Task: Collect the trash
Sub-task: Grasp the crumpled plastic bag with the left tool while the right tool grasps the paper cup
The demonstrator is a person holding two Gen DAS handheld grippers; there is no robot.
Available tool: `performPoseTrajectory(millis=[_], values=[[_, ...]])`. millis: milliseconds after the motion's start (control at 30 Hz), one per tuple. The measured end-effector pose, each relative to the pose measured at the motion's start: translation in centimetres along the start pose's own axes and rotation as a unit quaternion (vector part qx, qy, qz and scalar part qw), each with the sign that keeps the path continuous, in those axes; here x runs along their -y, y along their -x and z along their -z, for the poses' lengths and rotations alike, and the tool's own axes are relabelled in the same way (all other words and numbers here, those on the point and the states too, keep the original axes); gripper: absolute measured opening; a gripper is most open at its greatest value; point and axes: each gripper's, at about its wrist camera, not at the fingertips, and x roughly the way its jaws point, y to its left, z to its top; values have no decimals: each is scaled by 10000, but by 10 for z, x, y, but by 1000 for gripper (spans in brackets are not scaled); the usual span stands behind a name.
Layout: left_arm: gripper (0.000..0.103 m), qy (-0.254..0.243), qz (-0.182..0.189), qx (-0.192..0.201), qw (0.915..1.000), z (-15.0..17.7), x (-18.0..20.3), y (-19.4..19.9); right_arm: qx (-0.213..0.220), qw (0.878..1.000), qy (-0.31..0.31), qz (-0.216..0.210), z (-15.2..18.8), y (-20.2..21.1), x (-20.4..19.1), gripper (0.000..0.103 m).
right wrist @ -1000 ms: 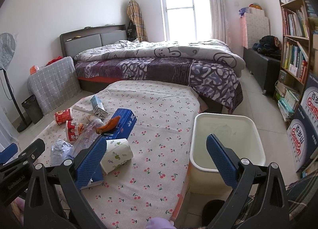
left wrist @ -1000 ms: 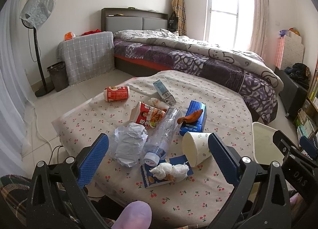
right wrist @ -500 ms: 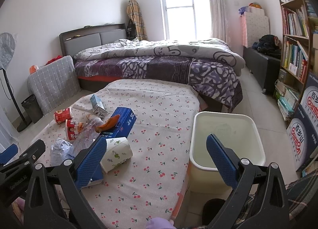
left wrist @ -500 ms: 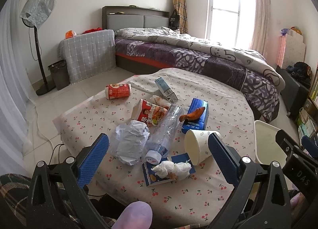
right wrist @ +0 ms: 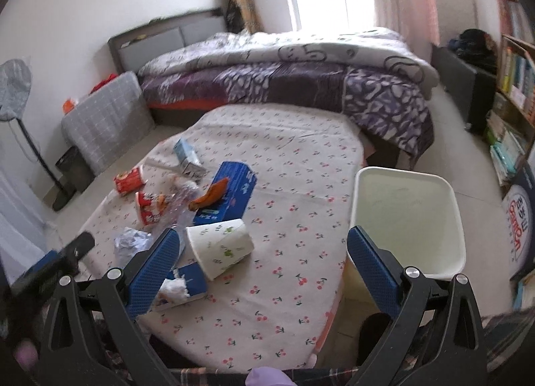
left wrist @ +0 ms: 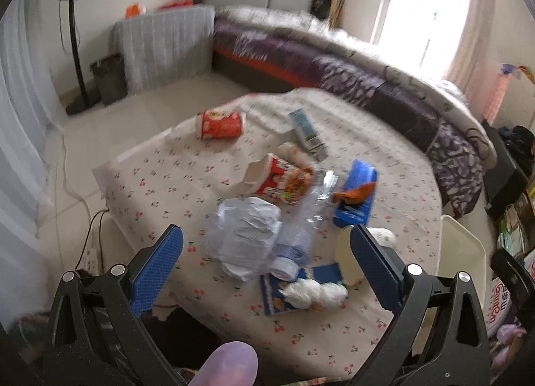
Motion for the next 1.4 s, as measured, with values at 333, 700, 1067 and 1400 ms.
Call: performPoseTrajectory(millis=[333,700,1067,1400], values=[[96,500,-180,-1671,9845,-37,-28,-75,-1092,9935,80,-309,-33,-56,-3,97],[96,576,-240,-2385,9691,-27,-31,-121,-1988,9794,83,-327,-1,-126,-1,97],[92,303,218,-2702,9621,-13,-21,-150,-2416,9683,-144,-622,12,-160,2,97],[54,218,766,-2133,9737,-28,-14,-132,-2841,9466,-1029,-1121,18,-188,-4,97]])
